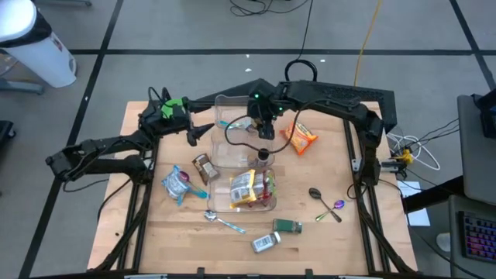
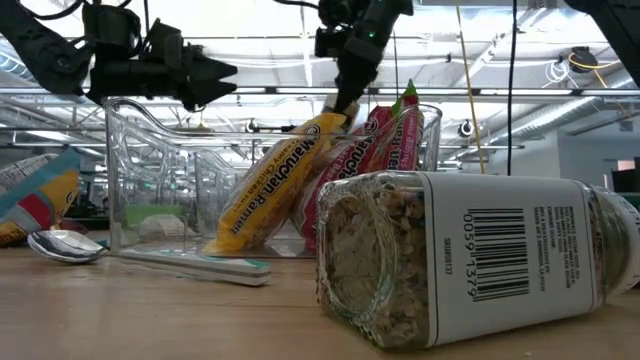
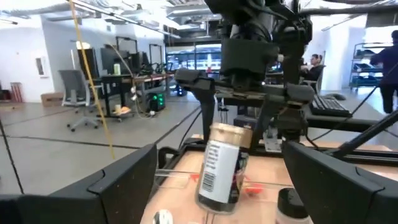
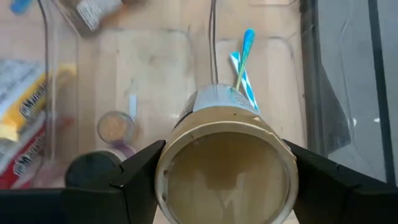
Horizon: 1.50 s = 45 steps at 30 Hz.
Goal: Pick & Place Food Item
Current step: Put the gold seasoning bottle into the middle transparent bin
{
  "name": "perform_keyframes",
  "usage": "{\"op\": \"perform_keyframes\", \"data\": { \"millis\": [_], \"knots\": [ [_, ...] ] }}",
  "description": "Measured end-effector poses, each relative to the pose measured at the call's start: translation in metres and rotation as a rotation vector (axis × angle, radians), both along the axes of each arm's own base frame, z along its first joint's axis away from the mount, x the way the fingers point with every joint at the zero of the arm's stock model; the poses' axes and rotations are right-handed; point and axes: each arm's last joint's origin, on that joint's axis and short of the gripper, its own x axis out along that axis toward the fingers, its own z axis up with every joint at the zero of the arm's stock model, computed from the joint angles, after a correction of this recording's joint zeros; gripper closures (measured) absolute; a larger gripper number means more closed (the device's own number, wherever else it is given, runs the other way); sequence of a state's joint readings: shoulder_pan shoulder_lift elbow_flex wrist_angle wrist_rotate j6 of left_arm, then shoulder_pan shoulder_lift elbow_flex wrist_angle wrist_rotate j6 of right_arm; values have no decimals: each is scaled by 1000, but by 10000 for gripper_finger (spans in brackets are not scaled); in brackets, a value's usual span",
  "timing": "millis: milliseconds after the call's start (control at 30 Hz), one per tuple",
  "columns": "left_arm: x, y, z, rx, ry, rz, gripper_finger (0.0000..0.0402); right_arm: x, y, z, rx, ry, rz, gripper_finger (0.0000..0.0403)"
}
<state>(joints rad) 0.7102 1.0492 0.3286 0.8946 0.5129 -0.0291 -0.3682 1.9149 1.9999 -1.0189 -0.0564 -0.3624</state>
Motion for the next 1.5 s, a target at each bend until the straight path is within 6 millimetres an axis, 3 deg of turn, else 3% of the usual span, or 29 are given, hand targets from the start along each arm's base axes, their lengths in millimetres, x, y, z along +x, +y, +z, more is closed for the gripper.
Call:
{"op": "perform_keyframes", "data": {
  "millis": [367, 600, 867, 1200, 1500],
  "knots": [
    [-14, 17, -1, -1, 12, 91, 43, -1, 14, -2, -9, 62, 74, 136],
    [-18, 21, -2, -9, 24, 118, 43, 3, 28, -2, -143, 116, 174, 136],
    [-19, 22, -3, -8, 29, 97, 43, -1, 29, -5, -188, 188, 291, 136],
    [-19, 22, -3, -9, 29, 96, 43, 11, 25, -33, -186, 287, 392, 136],
    [-19, 22, -4, -17, 34, 96, 43, 9, 26, -33, -189, 309, 419, 136]
  ]
}}
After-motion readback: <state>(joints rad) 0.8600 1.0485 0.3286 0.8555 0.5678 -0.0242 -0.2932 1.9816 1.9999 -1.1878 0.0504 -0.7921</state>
